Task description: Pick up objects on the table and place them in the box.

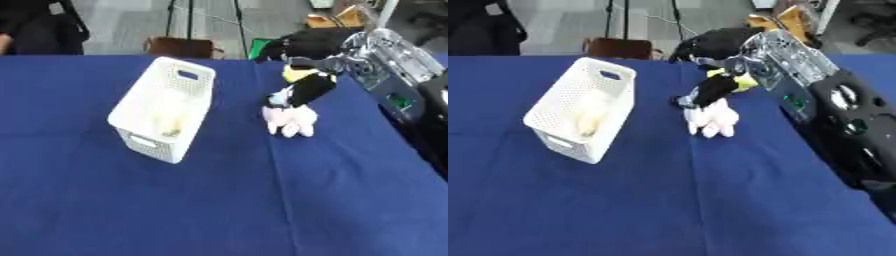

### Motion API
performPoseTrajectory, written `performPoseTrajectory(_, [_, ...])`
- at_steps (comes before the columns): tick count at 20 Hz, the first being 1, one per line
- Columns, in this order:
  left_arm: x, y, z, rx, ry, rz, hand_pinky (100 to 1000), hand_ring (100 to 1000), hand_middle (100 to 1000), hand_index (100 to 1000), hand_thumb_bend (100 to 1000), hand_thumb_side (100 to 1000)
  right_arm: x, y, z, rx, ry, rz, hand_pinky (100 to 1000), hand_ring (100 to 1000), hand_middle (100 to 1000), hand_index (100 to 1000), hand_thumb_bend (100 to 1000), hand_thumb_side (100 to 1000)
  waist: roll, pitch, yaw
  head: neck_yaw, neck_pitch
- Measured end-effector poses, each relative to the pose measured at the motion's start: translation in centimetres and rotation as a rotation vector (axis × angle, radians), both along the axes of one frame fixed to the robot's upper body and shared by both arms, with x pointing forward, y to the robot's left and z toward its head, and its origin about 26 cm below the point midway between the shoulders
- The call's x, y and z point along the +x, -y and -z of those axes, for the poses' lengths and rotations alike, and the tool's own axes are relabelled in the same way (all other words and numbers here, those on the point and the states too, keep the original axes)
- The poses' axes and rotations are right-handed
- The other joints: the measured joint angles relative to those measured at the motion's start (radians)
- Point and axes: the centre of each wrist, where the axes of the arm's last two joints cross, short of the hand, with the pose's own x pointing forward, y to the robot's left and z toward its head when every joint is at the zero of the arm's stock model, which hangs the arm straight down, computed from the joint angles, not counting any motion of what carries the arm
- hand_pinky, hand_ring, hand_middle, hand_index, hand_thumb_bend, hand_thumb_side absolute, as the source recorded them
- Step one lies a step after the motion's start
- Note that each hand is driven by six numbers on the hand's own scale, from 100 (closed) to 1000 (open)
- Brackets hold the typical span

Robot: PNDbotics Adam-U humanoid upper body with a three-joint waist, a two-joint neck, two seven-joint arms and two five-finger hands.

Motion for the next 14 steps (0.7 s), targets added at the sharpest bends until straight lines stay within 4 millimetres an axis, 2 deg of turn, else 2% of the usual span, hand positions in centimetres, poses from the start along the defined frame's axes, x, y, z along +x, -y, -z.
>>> performPoseTrajectory(6, [0.0, 0.0, 0.0, 0.005, -0.004, 0.002, 733, 698, 710, 698, 100, 533, -1.2, 1.1, 0.3, -0.007, -0.012, 0.04, 968, 1000, 975, 1000, 461, 789, 0.001, 0.0, -0.005, 0.0, -0.001])
performPoseTrajectory(7, [0.0, 0.0, 0.0, 0.006, -0.004, 0.002, 732, 697, 709, 698, 100, 533, -1.3, 1.2, 0.3, -0.003, -0.01, 0.045, 961, 1000, 969, 1000, 395, 781, 0.002, 0.0, -0.005, 0.0, -0.001])
performPoseTrajectory(14, [0.0, 0.0, 0.0, 0.006, -0.004, 0.002, 732, 696, 708, 696, 100, 533, -1.2, 1.8, 1.2, 0.003, 0.026, 0.132, 952, 1000, 954, 1000, 337, 810, 0.002, 0.0, -0.002, 0.0, -0.004])
